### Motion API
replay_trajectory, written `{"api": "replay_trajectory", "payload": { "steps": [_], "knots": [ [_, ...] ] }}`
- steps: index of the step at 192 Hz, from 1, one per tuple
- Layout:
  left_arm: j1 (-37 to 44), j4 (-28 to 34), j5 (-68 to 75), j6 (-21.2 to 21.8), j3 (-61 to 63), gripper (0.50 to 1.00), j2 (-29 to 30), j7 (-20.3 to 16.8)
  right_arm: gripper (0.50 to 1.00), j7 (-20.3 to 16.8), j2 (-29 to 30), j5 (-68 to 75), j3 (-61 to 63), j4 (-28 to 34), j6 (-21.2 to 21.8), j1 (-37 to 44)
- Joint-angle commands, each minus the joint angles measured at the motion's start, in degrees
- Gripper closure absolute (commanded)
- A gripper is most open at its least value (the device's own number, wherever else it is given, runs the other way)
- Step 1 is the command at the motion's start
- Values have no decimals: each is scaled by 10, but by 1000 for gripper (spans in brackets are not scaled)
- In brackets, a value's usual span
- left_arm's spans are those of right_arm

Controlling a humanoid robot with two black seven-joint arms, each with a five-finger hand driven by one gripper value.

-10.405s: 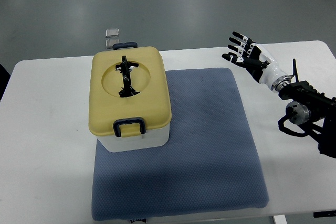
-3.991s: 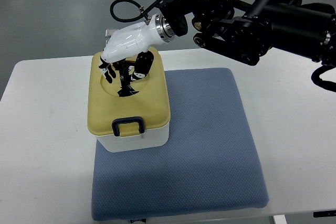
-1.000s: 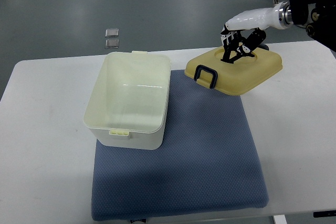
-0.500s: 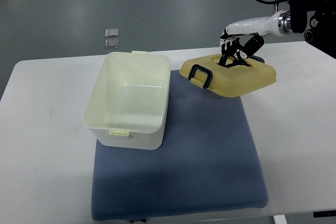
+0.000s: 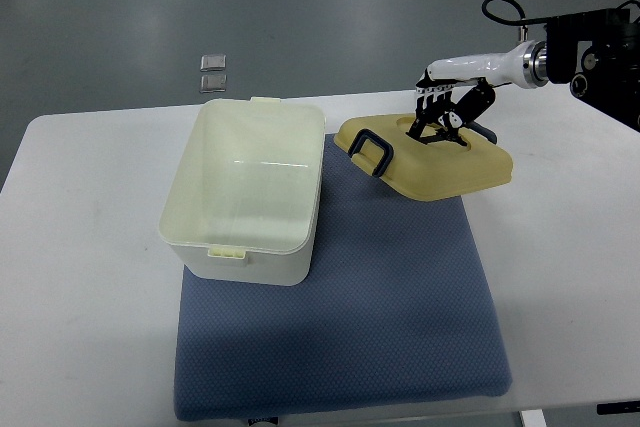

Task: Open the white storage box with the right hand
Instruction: 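Lower the held yellow lid onto the mat beside the box, then open the right hand fingers and release the lid handle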

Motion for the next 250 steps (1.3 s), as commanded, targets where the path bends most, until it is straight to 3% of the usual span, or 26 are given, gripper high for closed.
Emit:
{"api": "replay_trajectory", "payload": {
  "steps": [1,66,100,167,183,195,204,215,250],
  "knots": [
    [0,0,0,0,0,500,0,0,1000,1,5,0,0,2,-1,-7],
    [-1,2,-1,0,-1,500,0,0,1000,1,37,-2,0,8,-4,-30],
    [0,2,0,0,-1,500,0,0,1000,-2,65,-8,-2,9,-26,-42],
    [0,3,0,0,-1,500,0,0,998,-12,73,-15,-7,8,-26,-55],
    [0,3,-1,0,-1,500,0,0,885,-12,72,-16,-7,8,-26,-55],
    [0,2,-1,0,-1,500,0,0,744,-12,70,-15,-7,8,-26,-55],
    [0,2,-1,0,-1,500,0,0,697,-12,70,-15,-7,8,-26,-55],
    [0,2,0,0,-1,500,0,0,603,-12,67,-15,-7,8,-25,-54],
    [0,2,-1,0,-1,500,0,0,579,-11,60,-14,-5,8,-20,-47]
  ]
}}
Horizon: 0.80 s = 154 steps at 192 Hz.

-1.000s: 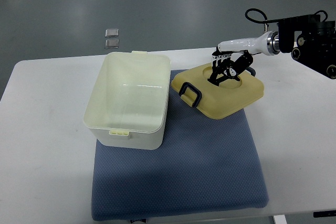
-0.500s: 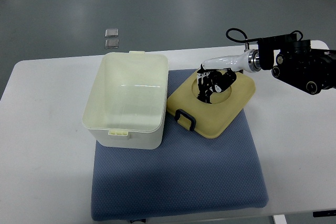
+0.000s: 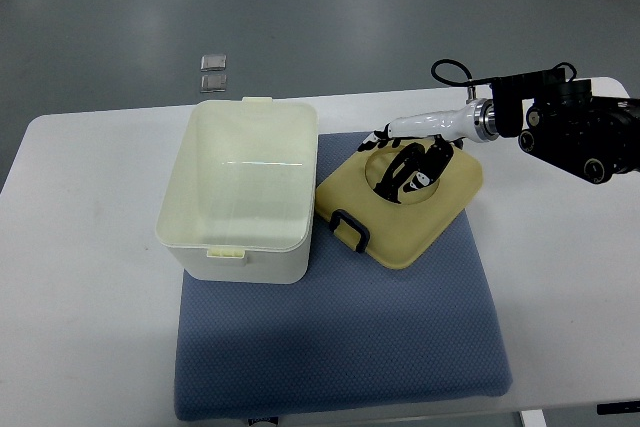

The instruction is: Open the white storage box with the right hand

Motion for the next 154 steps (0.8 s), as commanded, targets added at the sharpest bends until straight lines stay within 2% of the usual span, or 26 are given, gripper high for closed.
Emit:
{"api": "replay_trajectory", "payload": {
  "steps": [1,70,105,137,154],
  "knots": [
    [0,0,0,0,0,500,0,0,579,1,-4,1,1,0,2,4],
    [0,0,1,0,0,500,0,0,579,7,-47,15,11,1,4,39],
    [0,0,0,0,0,500,0,0,579,4,-67,70,83,0,10,38],
    [0,0,0,0,0,500,0,0,581,-1,-71,177,170,-6,-1,-4],
    [0,0,0,0,1,500,0,0,581,-11,-64,267,230,-6,-26,-46]
  ]
}}
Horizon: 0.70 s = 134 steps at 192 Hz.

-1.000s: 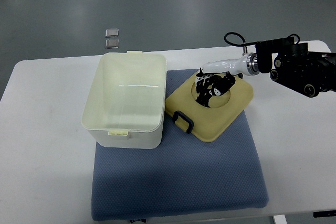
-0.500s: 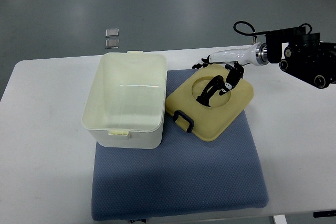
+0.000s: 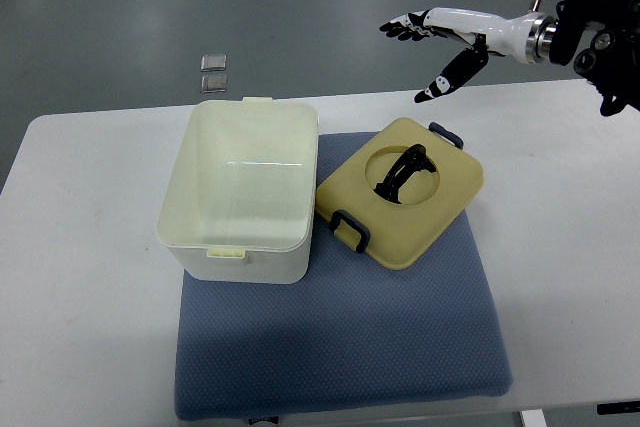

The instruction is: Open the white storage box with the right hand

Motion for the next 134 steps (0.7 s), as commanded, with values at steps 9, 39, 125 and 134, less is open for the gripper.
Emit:
{"api": "replay_trajectory", "payload": {
  "steps": [9,39,125,134],
  "knots": [
    [0,0,0,0,1,500,0,0,581,-23,9,126,80,-1,-39,-59],
    [0,-1,0,0,1,500,0,0,581,-35,26,257,128,0,-82,-121],
    [0,-1,0,0,1,500,0,0,576,-29,49,446,163,0,-90,-208],
    [0,-1,0,0,1,500,0,0,576,-28,48,446,165,0,-89,-208]
  ]
}}
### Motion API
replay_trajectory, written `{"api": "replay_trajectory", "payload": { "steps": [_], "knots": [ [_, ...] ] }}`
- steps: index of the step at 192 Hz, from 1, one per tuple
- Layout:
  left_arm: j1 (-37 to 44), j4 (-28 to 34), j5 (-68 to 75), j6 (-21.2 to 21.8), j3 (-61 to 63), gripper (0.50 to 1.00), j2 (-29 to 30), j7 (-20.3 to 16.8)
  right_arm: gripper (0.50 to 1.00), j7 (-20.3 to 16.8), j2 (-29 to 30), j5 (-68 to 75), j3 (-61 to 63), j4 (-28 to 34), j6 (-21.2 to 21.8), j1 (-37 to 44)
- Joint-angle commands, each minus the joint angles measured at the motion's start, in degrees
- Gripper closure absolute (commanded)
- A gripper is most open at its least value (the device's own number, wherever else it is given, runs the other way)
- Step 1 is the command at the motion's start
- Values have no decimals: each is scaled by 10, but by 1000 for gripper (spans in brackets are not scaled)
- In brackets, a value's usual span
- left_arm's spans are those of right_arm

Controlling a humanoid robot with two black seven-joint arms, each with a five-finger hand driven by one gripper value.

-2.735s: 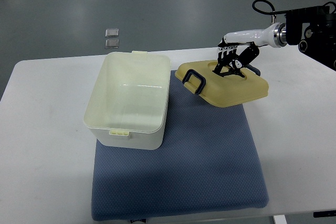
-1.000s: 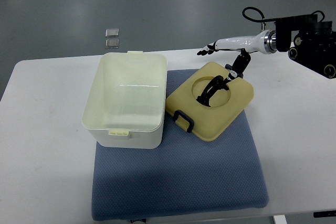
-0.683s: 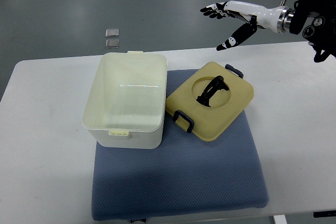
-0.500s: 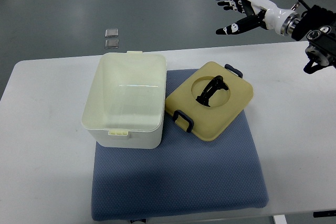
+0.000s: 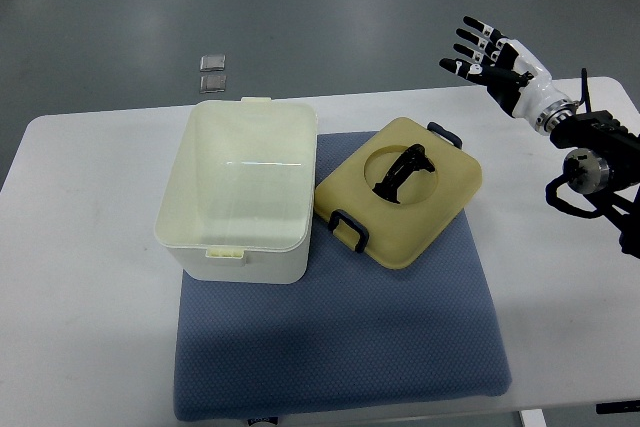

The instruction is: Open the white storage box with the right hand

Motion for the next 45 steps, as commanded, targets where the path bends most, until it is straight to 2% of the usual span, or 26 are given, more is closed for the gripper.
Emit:
{"api": "replay_trajectory", "payload": {
  "steps": [1,45],
  "knots": [
    [0,0,-1,0,0,500,0,0,576,2,0,4,5,0,1,-3],
    [0,0,-1,0,0,500,0,0,576,5,-2,7,19,2,6,-4]
  ]
}}
